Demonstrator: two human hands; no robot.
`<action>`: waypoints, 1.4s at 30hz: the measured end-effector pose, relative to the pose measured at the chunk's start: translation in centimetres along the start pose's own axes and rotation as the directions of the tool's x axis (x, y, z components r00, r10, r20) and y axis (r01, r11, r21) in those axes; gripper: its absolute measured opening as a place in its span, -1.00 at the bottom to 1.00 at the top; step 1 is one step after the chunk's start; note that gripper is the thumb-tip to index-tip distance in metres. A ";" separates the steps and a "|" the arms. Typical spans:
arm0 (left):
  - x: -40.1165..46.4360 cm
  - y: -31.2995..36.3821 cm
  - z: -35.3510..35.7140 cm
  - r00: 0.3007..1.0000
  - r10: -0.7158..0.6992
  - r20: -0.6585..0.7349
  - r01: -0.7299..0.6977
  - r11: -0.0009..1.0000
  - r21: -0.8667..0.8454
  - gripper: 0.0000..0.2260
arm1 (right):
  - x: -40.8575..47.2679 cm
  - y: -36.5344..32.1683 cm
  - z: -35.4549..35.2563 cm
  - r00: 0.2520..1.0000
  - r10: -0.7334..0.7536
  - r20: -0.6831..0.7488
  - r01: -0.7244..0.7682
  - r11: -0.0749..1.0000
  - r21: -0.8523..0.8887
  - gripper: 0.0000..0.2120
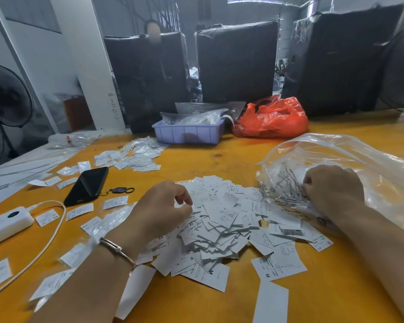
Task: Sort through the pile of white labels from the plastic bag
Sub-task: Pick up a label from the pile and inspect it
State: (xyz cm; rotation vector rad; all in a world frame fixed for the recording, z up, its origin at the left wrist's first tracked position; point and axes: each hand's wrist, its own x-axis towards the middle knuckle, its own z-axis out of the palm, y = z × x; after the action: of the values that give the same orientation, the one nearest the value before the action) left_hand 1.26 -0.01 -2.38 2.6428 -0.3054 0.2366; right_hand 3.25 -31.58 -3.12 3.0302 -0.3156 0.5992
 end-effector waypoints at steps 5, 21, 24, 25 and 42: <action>-0.2 0.0 0.3 0.999 0.033 0.006 -0.033 0.999 0.015 -0.91 | -0.3 0.1 -0.2 0.992 0.045 -0.118 -0.024 0.985 0.173 -0.90; -0.3 0.3 0.5 0.999 0.031 0.012 -0.031 1.000 -0.004 -0.94 | -0.4 -0.2 -0.7 0.927 0.174 -0.332 0.070 0.790 0.609 -0.88; -0.3 0.3 0.5 0.999 0.036 0.010 -0.036 0.999 0.001 -0.93 | -0.4 -0.5 -0.9 0.911 0.259 -0.322 0.081 0.652 0.754 -0.89; -0.3 0.3 0.5 0.999 0.035 0.009 -0.035 0.999 0.004 -0.93 | -0.4 -0.6 -0.8 0.908 0.266 -0.325 0.079 0.652 0.754 -0.89; -1.2 3.6 0.1 0.920 0.196 0.339 0.105 0.710 -0.696 -0.58 | -5.5 -7.3 -3.4 0.844 -0.536 0.023 -0.178 -0.239 0.955 -0.77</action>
State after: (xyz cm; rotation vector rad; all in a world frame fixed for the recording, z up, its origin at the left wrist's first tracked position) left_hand -0.75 -2.97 -1.21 1.8801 -0.4820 -0.3536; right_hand -1.49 -23.12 -2.05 4.4769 1.6925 -0.2832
